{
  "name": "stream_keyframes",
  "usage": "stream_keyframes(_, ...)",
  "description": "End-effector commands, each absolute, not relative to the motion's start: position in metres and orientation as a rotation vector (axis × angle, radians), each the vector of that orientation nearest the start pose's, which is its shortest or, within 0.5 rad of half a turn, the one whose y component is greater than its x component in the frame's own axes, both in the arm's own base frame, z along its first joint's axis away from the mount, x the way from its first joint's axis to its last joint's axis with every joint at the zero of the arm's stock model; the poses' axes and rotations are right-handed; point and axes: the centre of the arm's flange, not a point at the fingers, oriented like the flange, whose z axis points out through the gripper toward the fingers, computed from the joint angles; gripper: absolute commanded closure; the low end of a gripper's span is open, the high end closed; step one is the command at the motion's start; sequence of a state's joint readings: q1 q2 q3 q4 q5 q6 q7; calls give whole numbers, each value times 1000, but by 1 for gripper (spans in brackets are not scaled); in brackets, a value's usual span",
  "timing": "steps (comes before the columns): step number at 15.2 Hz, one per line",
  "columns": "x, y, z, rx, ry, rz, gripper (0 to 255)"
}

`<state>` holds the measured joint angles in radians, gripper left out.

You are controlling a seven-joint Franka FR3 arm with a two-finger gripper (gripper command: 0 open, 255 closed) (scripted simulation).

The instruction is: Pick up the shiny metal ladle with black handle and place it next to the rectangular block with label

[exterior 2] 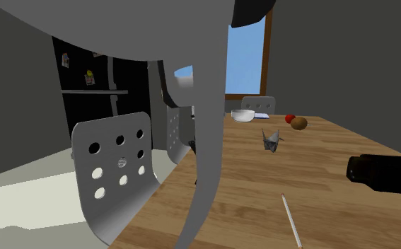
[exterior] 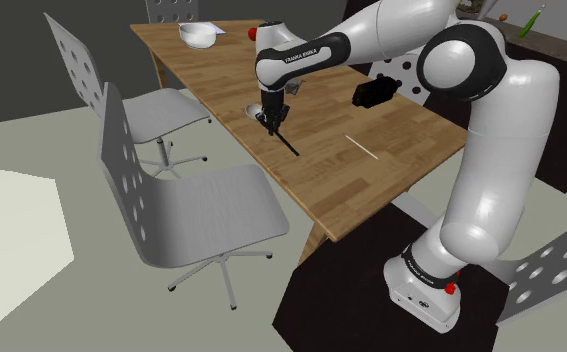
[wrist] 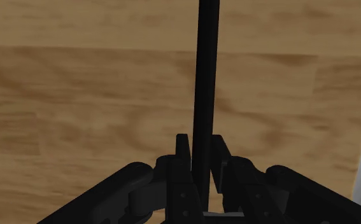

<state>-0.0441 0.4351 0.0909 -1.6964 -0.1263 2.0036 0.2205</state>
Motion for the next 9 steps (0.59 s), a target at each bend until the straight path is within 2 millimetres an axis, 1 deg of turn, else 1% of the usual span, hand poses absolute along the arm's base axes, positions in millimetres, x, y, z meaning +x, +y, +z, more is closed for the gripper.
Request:
stream_keyframes(1,651,16,333,-3220,196,189,255)
stream_keyframes(7,650,16,333,-3220,196,188,255)
stream_keyframes(9,650,16,344,-3220,196,188,255)
